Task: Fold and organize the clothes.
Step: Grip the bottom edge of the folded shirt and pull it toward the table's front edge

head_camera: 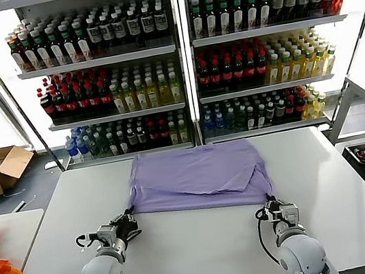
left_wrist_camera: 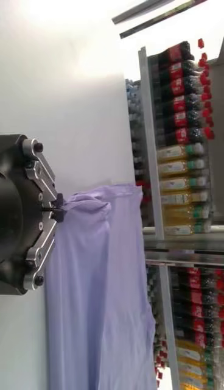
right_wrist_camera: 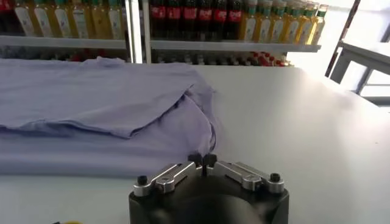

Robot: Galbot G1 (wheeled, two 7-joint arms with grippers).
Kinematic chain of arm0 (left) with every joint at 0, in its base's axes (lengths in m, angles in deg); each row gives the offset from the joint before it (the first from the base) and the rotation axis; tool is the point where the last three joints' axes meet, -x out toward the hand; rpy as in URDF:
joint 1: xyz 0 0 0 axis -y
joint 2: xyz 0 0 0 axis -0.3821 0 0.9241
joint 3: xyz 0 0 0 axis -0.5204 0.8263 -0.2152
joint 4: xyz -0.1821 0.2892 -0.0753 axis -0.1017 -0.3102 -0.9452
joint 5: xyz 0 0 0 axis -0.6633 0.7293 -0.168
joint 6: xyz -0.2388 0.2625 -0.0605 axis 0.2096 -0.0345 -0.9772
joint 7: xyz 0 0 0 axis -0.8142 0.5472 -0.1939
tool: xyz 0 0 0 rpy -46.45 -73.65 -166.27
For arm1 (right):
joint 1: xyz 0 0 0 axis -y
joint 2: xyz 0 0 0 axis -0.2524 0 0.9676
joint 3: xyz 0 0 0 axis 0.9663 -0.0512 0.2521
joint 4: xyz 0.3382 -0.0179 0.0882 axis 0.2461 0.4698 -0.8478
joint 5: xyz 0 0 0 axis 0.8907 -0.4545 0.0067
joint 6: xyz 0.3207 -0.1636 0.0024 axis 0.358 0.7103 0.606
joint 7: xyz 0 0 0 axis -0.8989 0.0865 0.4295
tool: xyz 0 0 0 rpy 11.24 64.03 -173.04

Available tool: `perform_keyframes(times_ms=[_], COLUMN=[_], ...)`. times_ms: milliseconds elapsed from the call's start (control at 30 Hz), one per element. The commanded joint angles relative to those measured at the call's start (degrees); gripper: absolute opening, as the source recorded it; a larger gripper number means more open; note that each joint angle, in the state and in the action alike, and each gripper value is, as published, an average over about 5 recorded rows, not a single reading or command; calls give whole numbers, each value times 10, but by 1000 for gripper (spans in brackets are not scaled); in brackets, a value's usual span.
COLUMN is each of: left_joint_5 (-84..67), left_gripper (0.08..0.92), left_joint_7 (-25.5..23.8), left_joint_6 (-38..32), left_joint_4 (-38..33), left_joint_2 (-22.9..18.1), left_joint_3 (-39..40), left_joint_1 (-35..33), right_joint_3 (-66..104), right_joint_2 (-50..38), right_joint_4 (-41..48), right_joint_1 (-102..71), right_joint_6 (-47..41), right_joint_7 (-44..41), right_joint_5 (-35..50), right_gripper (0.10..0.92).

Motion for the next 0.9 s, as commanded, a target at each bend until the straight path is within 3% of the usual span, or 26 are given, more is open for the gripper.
perform_keyframes(times_ms=[33, 233, 433, 900], left_joint_5=[20, 48, 75, 71], left_gripper=[85, 85, 85, 85], left_joint_7=[16, 23, 23, 20], left_joint_6=[-2, -12, -21, -25], left_joint_4=[-197, -293, -328, -293], left_joint_2=[-15, -54, -55, -47], left_joint_3=[-21, -32, -52, -68], left_joint_1=[-153, -247, -307, -385], right_joint_3=[3, 36, 34, 0], right_joint_2=[-5, 16, 2, -26], right_joint_4=[-84, -148, -184, -203], right_joint_1=[-44, -130, -194, -269], right_joint_6=[1, 10, 20, 41], right_joint_7=[5, 8, 23, 48], right_joint_5=[-1, -2, -12, -62], right_gripper=[116, 116, 116, 116])
